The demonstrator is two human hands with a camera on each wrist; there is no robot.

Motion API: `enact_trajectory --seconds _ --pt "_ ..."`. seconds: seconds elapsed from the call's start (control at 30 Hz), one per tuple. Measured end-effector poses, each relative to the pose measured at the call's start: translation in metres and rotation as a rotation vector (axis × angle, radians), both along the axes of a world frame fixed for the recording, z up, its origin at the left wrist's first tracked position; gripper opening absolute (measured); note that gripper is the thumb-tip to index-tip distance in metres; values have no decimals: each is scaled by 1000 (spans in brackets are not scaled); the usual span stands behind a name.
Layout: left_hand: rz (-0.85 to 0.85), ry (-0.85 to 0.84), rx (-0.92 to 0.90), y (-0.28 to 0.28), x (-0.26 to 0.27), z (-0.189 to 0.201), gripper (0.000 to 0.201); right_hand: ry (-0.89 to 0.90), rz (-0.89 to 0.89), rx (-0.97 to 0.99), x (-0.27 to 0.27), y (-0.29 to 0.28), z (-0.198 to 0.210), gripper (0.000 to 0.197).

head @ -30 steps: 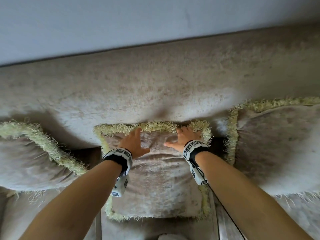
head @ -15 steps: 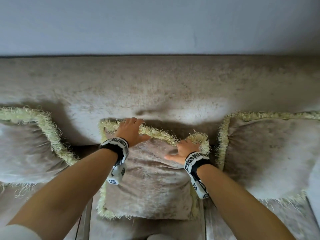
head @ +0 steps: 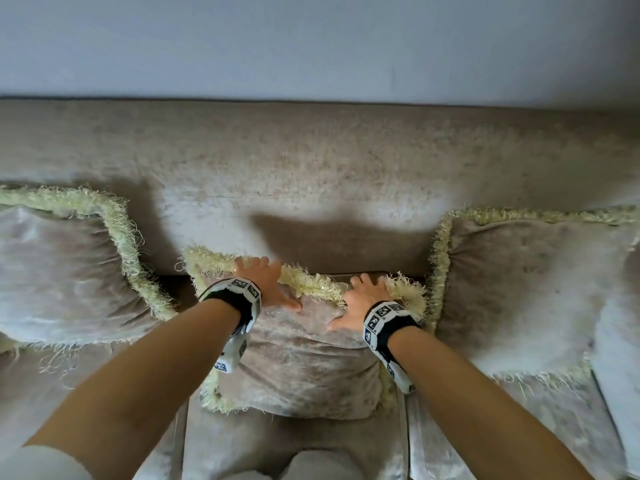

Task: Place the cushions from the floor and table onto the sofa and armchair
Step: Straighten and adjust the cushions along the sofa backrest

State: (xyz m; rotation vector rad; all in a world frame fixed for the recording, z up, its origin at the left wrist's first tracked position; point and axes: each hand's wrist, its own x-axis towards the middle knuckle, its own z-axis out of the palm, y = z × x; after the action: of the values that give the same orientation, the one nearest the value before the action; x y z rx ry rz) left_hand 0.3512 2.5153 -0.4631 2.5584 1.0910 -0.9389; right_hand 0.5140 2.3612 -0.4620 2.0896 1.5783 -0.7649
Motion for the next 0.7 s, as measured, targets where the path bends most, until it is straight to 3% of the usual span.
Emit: enact_trajectory --seconds 0.13,0.3,0.43,0.57,0.7 --pt "15 6 -5 -9 -26 11 111 84 -68 21 -7 -11 6 94" --pt "-27 -107 84 -17 -46 19 91 18 -157 62 7 -13 26 109" --pt "-71 -178 106 -33 -50 21 85 -55 -129 44 9 -20 35 92" --pt "-136 -109 130 -24 -47 39 92 -50 -132 53 6 -20 43 67" --pt "-142 -109 135 -8 -42 56 88 -55 -131 48 11 -5 61 65"
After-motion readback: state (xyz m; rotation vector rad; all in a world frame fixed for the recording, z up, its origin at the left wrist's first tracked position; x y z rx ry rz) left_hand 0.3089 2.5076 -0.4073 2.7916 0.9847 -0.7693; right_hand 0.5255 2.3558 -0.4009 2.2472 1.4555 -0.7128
